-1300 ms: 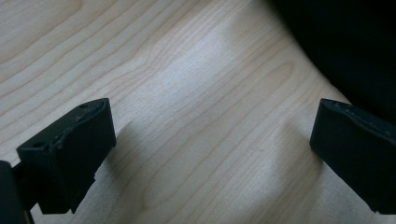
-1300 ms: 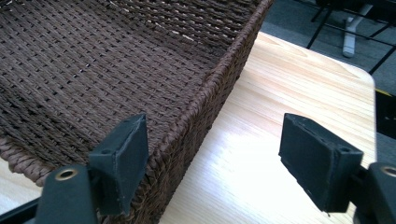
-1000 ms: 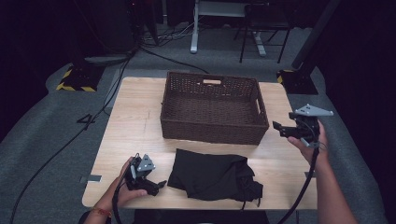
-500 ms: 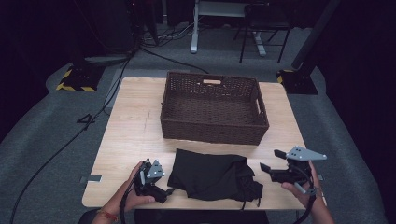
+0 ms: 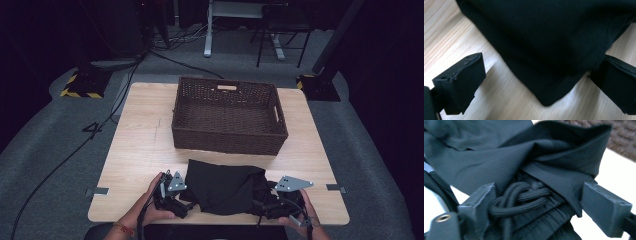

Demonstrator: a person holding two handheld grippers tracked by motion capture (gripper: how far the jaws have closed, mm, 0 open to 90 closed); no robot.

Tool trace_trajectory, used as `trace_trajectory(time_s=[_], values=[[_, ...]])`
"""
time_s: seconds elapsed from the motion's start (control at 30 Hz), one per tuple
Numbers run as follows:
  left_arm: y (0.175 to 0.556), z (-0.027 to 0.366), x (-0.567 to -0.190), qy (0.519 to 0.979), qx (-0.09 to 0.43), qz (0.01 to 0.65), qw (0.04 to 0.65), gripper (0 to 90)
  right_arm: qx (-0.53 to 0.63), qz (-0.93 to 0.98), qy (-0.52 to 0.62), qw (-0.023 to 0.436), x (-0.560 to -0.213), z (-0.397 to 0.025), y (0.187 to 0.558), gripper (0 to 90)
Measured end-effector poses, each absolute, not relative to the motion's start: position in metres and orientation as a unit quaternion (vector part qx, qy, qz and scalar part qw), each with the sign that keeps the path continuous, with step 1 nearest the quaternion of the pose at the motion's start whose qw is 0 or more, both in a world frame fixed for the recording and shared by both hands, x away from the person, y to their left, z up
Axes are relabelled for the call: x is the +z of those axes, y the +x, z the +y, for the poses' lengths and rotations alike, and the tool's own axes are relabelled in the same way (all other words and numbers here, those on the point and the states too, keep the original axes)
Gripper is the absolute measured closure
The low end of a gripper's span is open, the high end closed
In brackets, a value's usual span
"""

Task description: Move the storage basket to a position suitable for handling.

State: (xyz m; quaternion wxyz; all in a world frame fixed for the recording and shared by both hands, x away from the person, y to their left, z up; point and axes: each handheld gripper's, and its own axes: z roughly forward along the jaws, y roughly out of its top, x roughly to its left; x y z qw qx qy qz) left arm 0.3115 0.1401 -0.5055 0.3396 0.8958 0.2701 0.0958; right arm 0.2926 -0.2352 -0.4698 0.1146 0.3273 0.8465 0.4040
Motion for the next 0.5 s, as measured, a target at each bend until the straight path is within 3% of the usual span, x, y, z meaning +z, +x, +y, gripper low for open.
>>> trace_trajectory(time_s=[0.17,0.23,0.5], values=[[0.318,0.132,-0.505,0.898,0.094,0.264,0.34,0.2,0.385,0.852,0.345,0.086,-0.484,-0.239,0.309,0.4],[0.32,0.128,-0.505,0.898,0.092,0.264,0.341,0.2,0.385,0.852,0.35,0.061,-0.489,-0.238,0.313,0.4],[0.324,0.117,-0.506,0.901,0.086,0.249,0.344,0.3,0.367,0.874,0.318,0.037,-0.496,-0.226,0.323,0.9]])
